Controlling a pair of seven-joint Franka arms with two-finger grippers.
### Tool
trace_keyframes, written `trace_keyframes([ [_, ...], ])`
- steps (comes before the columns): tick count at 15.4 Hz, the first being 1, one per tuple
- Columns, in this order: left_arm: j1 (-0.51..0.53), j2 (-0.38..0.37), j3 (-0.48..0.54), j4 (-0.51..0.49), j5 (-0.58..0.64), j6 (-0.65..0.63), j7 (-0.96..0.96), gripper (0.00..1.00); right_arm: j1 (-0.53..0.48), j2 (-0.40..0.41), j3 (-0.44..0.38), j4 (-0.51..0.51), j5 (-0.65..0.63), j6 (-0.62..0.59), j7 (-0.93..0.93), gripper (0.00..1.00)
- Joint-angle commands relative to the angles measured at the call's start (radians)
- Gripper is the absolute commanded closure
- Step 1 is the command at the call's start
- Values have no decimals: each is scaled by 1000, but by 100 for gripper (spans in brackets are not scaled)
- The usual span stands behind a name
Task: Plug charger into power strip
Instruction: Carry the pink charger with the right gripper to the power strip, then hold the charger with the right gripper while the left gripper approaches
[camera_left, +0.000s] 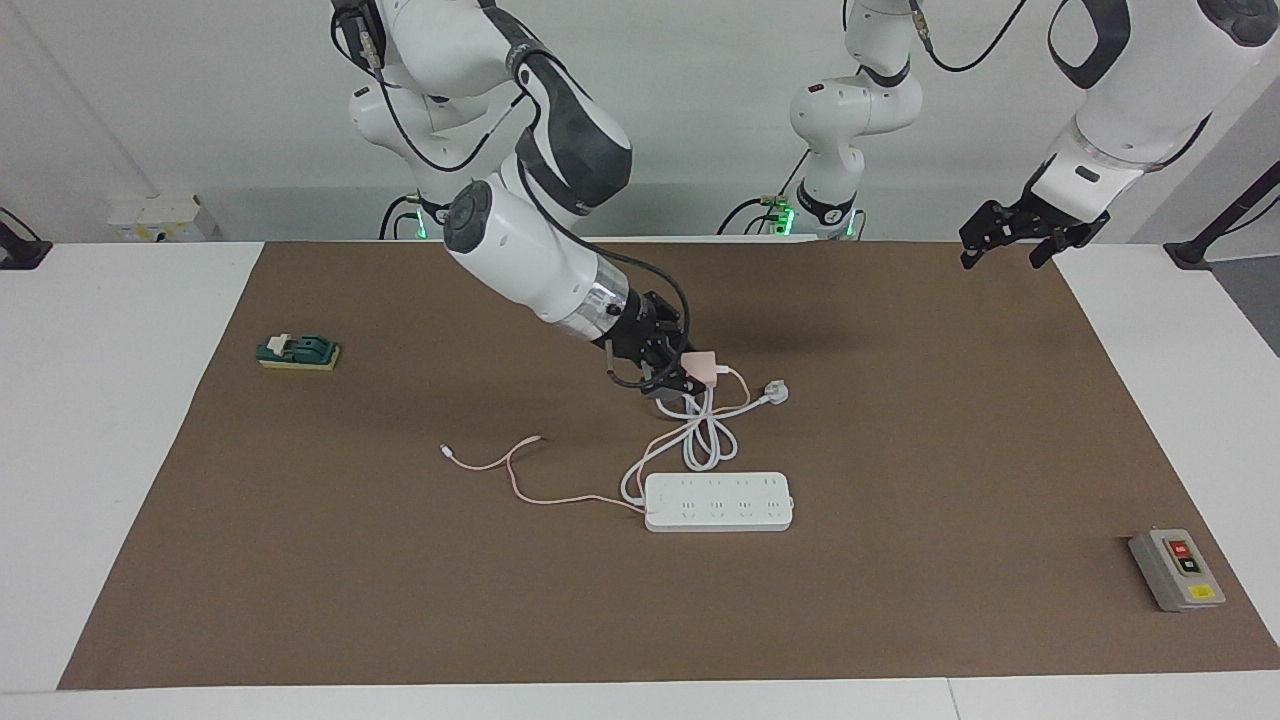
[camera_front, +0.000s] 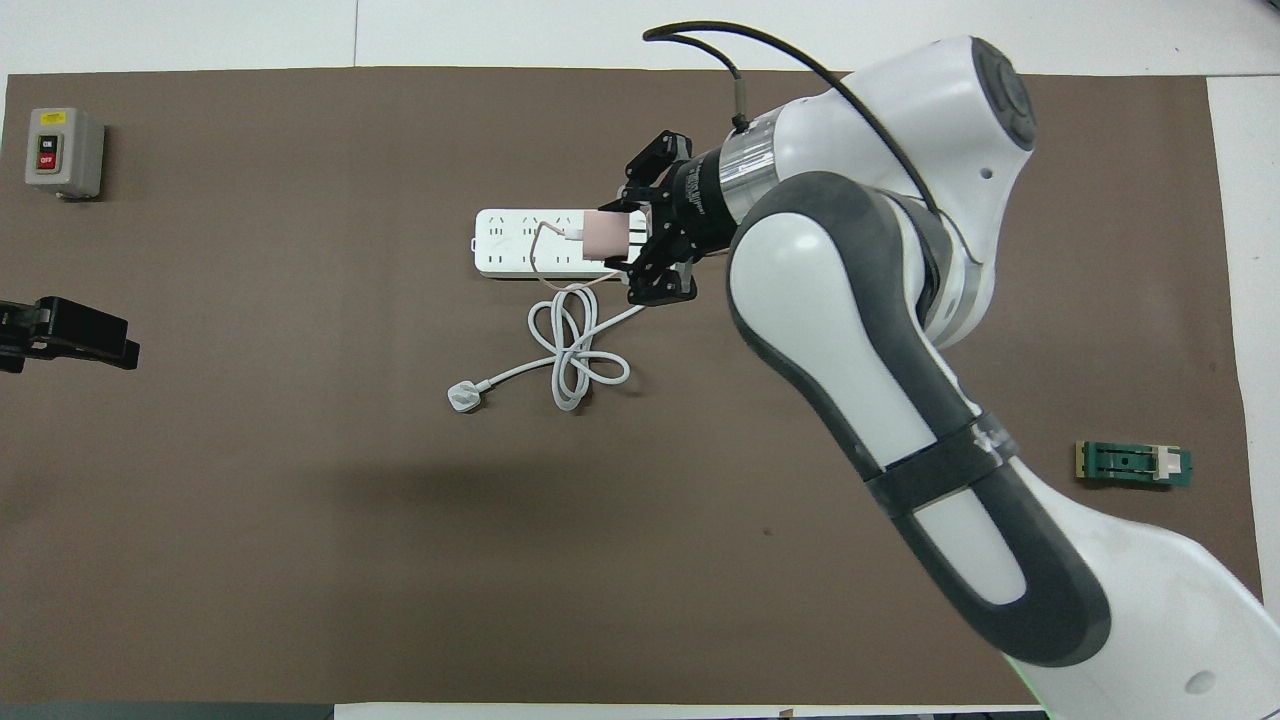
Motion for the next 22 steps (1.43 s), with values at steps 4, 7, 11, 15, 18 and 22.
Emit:
trace_keyframes([
  [4,-18,-61,-8,-51,-28,20,13,0,45,9,-5,0,0,18,22,100],
  [7,-13,-115,-5,-198,-281,155,15,0,45,9,-5,-5,-2,19,26,100],
  [11,14,-69,1,-240,-509,293,204,0,45,9,-5,-11,-2,20,33,100],
  [15,60,9,1,-238,-717,298,268,0,45,18,-5,-11,-2,20,53,100],
  [18,53,52,0,-226,-823,313,263,0,55,35,-5,-11,-2,23,48,100],
  [22,45,178,0,-169,-930,217,271,0,65,35,-5,-11,-10,23,48,100],
])
